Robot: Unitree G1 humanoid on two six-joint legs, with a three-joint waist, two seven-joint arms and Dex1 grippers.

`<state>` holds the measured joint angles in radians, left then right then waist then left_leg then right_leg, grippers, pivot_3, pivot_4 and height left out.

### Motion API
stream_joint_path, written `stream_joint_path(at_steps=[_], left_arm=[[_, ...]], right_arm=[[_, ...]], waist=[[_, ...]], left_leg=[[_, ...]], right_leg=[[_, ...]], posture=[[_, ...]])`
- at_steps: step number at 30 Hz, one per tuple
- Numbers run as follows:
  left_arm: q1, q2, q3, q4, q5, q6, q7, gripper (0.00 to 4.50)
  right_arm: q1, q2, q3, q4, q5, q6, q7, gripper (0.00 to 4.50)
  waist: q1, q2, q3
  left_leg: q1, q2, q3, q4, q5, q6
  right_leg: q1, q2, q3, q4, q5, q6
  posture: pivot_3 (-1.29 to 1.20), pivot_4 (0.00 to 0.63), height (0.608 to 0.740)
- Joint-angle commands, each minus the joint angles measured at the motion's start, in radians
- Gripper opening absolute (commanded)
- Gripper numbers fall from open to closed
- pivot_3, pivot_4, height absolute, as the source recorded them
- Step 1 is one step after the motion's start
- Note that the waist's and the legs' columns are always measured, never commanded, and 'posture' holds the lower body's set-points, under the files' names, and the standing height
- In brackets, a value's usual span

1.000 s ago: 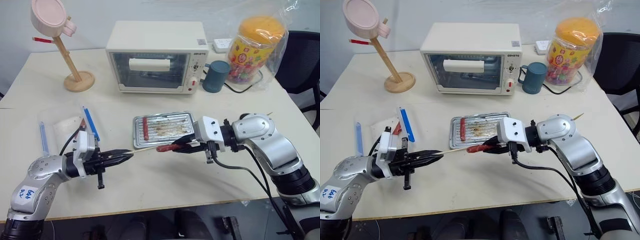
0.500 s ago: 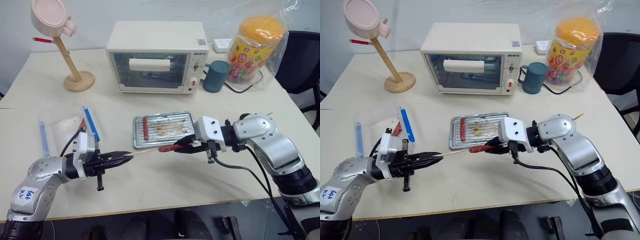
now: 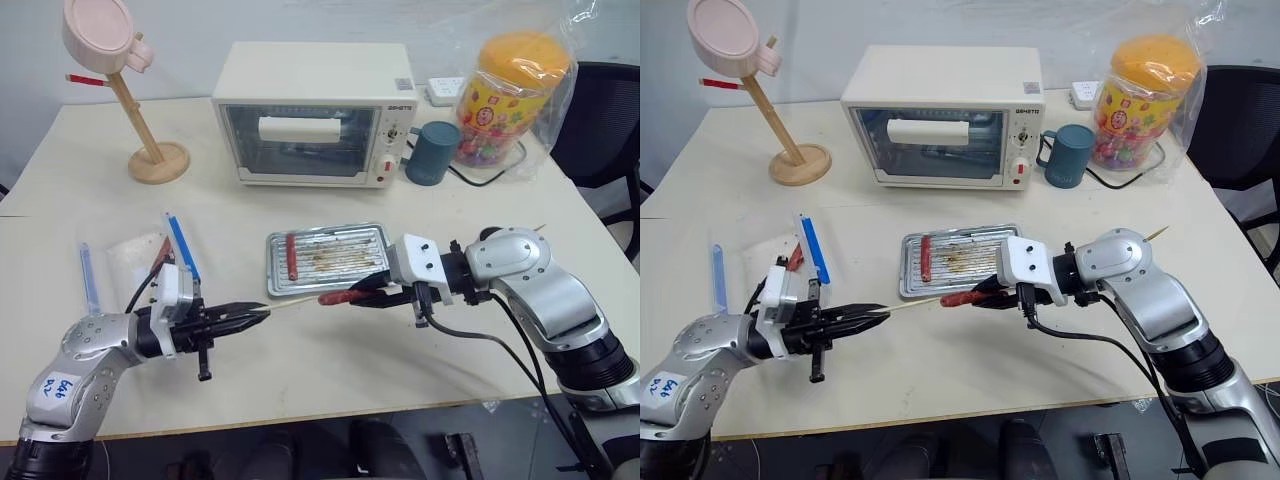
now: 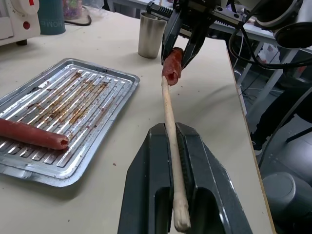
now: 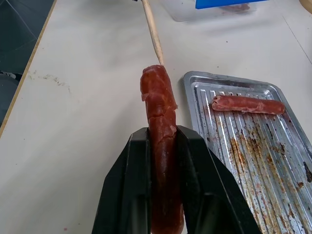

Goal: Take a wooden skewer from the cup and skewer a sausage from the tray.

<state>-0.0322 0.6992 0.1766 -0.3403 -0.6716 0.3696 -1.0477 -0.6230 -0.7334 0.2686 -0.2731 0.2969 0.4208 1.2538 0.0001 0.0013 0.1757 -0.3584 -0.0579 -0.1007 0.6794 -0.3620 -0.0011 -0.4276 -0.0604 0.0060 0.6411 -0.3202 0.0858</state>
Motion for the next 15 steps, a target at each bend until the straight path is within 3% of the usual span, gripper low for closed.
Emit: stream_joint_path(at_steps=[1, 15], left_arm=[[-0.01, -0.004, -0.01, -0.028, -0.006, 0.0, -0.002, 0.0], [-0.01, 0.011, 0.024, -0.005, -0.028, 0.006, -0.024, 0.0]], right_arm=[[-0.024, 0.015, -0.002, -0.026, 0.012, -0.001, 0.001, 0.75], [-0.006, -0.002, -0.01, 0.0, 0.004, -0.016, 0.015, 0.75]], waist=[[0.0, 0.0, 0.0], [0.0, 0.0, 0.0]], left_leg=[[0.0, 0.0, 0.0, 0.0, 0.0, 0.0], [0.0, 0.0, 0.0, 0.0, 0.0, 0.0]], right_leg=[[0.0, 0.0, 0.0, 0.0, 0.0, 0.0], [0.0, 0.0, 0.0, 0.0, 0.0, 0.0]], posture=[[0.0, 0.15, 0.74], [0.0, 0.15, 0.74]])
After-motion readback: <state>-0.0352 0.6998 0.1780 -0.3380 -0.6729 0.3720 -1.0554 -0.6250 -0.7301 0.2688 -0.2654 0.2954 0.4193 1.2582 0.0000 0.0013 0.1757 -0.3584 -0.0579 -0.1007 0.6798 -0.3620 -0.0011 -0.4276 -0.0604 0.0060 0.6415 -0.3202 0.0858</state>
